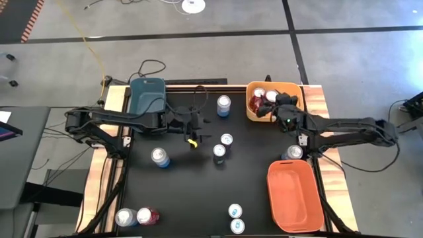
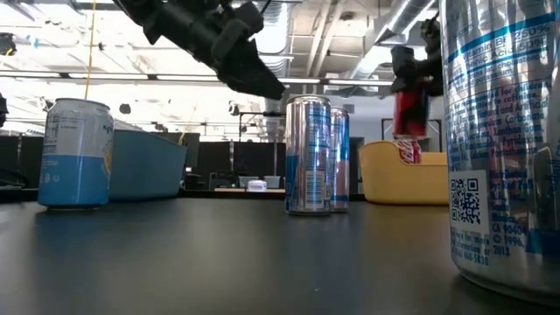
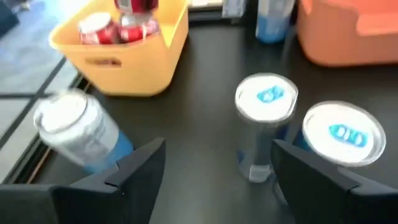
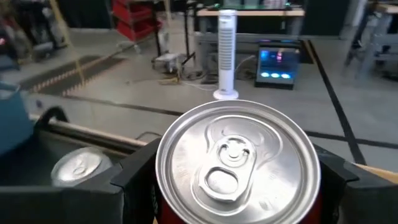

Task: Sort soda cans
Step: Put the top red soda can into the yellow bin

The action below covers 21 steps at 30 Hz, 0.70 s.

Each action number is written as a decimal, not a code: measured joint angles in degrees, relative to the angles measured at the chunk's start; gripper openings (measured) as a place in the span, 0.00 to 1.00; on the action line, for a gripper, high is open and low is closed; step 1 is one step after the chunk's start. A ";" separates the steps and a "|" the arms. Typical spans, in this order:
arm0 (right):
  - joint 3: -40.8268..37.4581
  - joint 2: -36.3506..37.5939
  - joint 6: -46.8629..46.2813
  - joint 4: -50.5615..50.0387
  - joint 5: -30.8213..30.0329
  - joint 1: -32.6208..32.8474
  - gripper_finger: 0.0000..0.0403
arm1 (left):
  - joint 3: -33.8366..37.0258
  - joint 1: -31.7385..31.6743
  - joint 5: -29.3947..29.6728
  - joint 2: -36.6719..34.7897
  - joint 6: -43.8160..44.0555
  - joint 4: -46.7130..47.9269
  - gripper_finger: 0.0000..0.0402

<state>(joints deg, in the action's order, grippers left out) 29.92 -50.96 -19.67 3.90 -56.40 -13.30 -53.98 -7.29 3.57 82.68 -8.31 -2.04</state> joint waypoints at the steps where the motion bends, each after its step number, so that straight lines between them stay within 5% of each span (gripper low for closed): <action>1: -0.44 0.51 -0.29 0.26 0.07 -0.96 0.74 | 0.05 0.04 0.00 -0.10 0.00 0.05 0.69; 12: -1.36 4.26 1.86 0.14 0.83 -7.78 0.74 | -0.02 0.11 0.04 -0.20 -0.03 0.15 0.68; 21: -7.21 3.76 -7.69 0.49 6.93 -18.33 0.74 | -0.02 0.10 0.07 -0.20 0.40 0.39 0.68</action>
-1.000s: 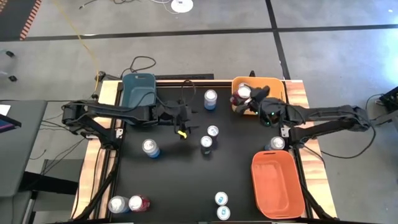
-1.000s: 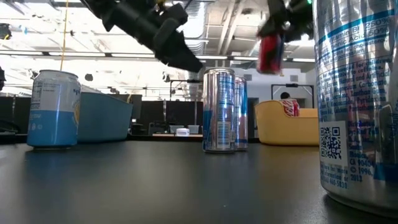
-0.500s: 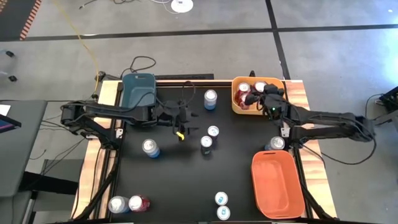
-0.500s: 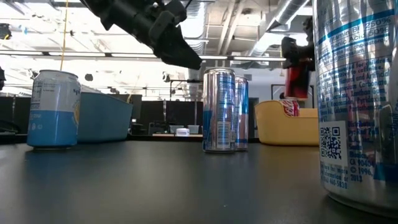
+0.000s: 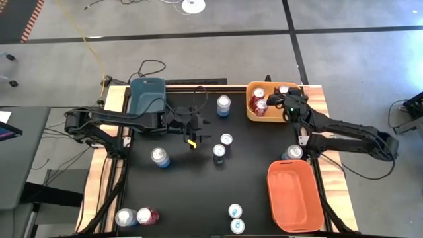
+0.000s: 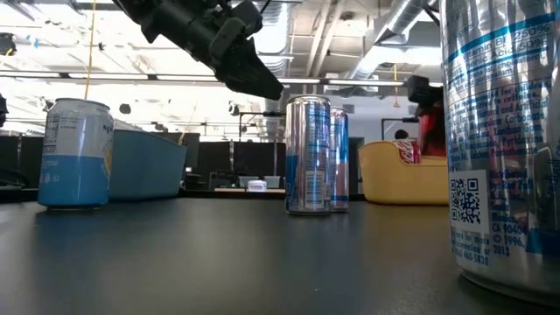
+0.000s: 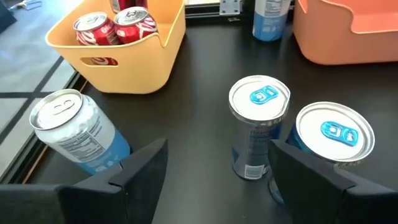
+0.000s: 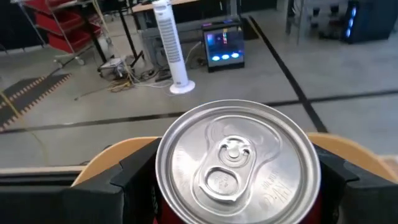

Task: Sort soda cans
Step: Put the top red soda can into the yellow bin

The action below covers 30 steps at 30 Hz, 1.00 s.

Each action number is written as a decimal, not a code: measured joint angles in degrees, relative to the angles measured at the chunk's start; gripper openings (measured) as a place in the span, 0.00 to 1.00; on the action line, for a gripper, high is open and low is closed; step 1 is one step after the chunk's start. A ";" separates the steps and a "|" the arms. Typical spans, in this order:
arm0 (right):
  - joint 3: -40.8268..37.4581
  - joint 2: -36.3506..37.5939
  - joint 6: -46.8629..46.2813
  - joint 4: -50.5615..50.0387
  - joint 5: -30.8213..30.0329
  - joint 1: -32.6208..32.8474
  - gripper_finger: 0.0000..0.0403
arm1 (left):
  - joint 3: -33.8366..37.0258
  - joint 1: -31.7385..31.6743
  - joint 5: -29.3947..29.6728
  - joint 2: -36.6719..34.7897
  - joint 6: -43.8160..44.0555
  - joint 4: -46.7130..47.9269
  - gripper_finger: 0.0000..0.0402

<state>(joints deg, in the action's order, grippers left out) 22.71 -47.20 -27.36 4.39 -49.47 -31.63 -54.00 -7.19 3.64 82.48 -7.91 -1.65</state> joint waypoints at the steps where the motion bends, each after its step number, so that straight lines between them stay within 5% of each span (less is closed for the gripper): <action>1: -0.40 -0.23 -1.25 0.17 0.18 -0.65 0.74 | 0.00 0.01 -0.01 0.00 -0.15 -0.01 0.68; 11: -0.67 -7.62 -8.03 0.73 0.81 -3.27 0.74 | 0.00 -0.06 0.89 0.00 -0.61 -2.16 0.68; 30: -0.63 -16.65 -6.69 5.83 1.81 -4.14 0.80 | 0.00 -0.06 0.87 0.00 -0.46 -1.49 0.68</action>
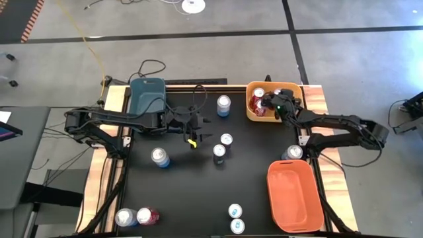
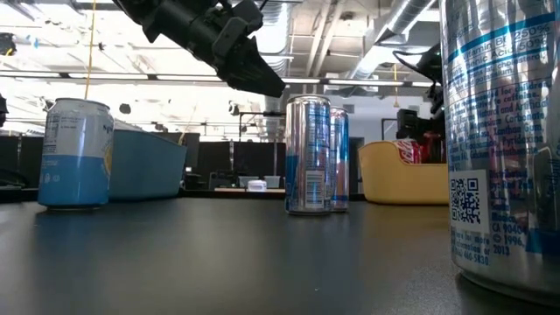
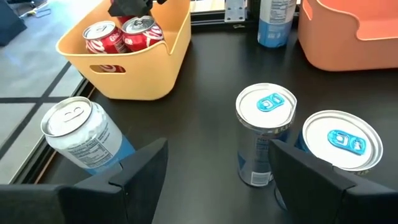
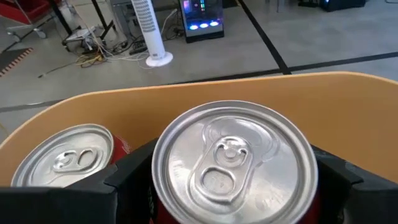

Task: Sort soda cans
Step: Put the top red soda can into the yellow bin

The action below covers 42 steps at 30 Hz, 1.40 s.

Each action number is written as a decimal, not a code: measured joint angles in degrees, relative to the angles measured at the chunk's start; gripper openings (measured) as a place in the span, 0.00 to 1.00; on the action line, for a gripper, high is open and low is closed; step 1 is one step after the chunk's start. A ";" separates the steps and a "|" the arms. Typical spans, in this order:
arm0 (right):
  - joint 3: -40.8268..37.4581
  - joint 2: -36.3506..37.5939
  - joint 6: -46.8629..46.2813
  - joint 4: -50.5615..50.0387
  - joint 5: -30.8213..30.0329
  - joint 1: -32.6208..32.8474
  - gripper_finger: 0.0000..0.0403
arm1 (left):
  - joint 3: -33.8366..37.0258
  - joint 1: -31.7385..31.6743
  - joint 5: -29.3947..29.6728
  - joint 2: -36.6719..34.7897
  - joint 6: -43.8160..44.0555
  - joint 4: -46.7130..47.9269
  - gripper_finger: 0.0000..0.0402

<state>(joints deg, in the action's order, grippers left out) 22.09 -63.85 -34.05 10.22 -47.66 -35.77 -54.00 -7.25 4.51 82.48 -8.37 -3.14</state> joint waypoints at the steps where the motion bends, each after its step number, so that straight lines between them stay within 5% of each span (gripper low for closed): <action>1: 0.00 -0.28 0.04 0.21 -0.05 -0.11 0.81 | -0.01 0.00 0.01 0.00 0.03 0.01 0.68; 19: 0.09 -0.29 3.01 2.54 -0.26 -0.19 0.91 | -0.02 0.00 0.00 0.00 0.23 0.94 0.68; 30: 0.02 9.48 7.27 1.82 -0.03 4.49 0.90 | -0.02 0.07 -0.02 0.00 0.62 1.38 0.68; 42: 5.53 23.97 -2.11 -33.04 7.56 12.66 0.75 | -0.04 0.20 0.44 0.02 0.78 2.47 0.68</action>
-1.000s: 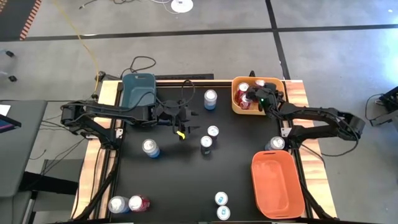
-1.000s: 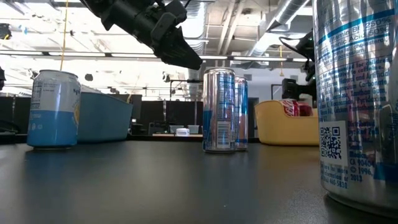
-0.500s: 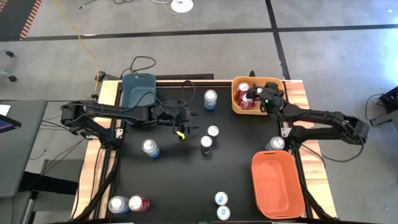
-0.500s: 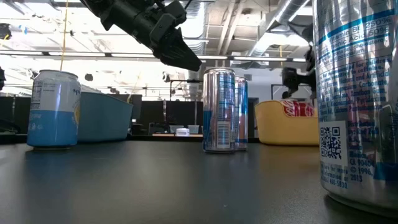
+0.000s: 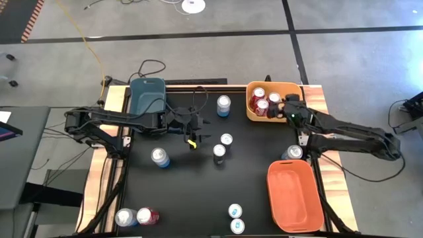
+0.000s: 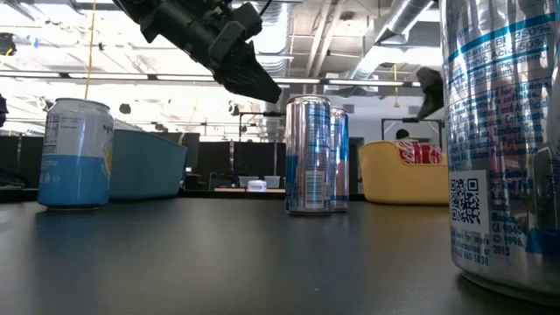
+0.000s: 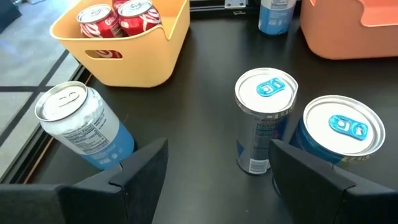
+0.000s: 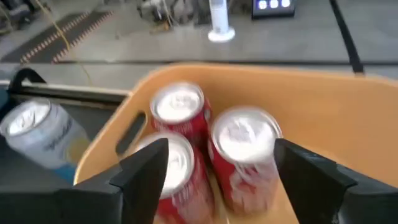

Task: Sort soda cans
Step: Put the top red soda can into the yellow bin

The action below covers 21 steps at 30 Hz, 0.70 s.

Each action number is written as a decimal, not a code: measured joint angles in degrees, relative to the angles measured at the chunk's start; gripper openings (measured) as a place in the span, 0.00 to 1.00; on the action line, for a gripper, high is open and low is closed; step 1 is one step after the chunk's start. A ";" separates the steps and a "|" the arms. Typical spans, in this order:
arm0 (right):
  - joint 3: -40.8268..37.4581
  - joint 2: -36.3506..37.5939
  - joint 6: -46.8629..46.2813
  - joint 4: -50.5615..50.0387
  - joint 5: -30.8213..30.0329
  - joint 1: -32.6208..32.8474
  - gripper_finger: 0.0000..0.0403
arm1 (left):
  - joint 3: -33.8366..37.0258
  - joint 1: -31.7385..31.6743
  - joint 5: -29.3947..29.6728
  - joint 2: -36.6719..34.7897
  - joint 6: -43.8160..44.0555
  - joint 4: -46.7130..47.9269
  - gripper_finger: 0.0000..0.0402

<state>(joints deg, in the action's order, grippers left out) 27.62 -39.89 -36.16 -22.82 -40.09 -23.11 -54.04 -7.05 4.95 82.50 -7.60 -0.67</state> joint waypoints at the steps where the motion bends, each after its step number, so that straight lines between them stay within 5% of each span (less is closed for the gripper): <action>1: 0.07 0.52 -1.31 -2.37 0.02 0.35 0.73 | 0.00 0.00 0.04 0.00 0.02 -0.09 0.68; 8: 0.17 0.71 -8.39 -9.90 3.20 -0.38 0.58 | 0.00 0.02 1.13 0.00 0.92 -0.13 0.68; 21: 0.19 -10.01 -5.40 -3.03 8.83 -5.28 0.17 | 0.00 0.02 1.79 0.00 0.79 -0.35 0.68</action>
<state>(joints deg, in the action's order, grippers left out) 27.81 -49.90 -41.56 -25.85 -31.27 -28.39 -54.04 -7.03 6.74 82.50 -6.80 -1.02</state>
